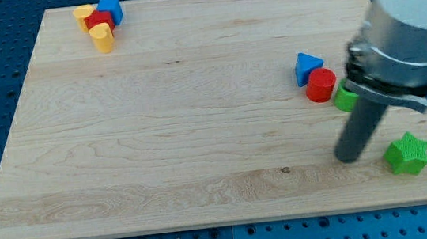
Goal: Slide the green circle above the green star
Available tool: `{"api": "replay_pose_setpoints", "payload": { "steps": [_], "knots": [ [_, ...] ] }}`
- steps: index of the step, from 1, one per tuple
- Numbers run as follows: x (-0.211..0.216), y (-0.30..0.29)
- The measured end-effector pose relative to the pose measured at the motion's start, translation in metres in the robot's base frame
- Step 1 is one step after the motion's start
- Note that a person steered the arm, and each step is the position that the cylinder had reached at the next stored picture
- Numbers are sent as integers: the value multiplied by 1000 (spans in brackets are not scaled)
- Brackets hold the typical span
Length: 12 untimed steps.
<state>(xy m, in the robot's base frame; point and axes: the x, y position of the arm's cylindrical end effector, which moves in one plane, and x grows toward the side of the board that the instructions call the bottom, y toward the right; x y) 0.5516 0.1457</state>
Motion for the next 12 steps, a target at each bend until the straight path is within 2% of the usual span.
{"api": "replay_pose_setpoints", "payload": {
  "steps": [1,2,3,5,7,12],
  "knots": [
    [-45,-28],
    [-88,-29],
    [-113,-29],
    [-117,-29],
    [-143,-29],
    [-139,2]
  ]
}}
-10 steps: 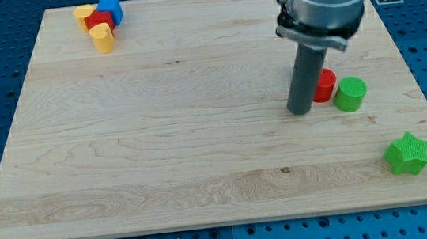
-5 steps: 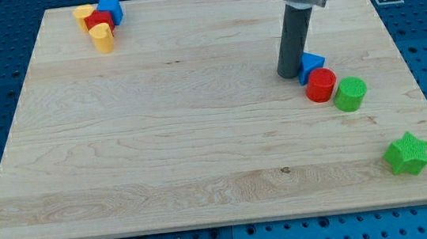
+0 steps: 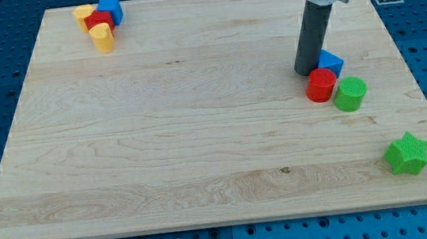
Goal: Slide the green circle above the green star
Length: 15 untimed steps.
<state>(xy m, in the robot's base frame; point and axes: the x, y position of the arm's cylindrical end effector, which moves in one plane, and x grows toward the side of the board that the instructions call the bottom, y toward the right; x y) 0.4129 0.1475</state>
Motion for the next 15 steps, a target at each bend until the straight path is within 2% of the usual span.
{"api": "replay_pose_setpoints", "payload": {
  "steps": [3,6,8,15],
  "knots": [
    [33,24],
    [37,50],
    [54,50],
    [57,96]
  ]
}}
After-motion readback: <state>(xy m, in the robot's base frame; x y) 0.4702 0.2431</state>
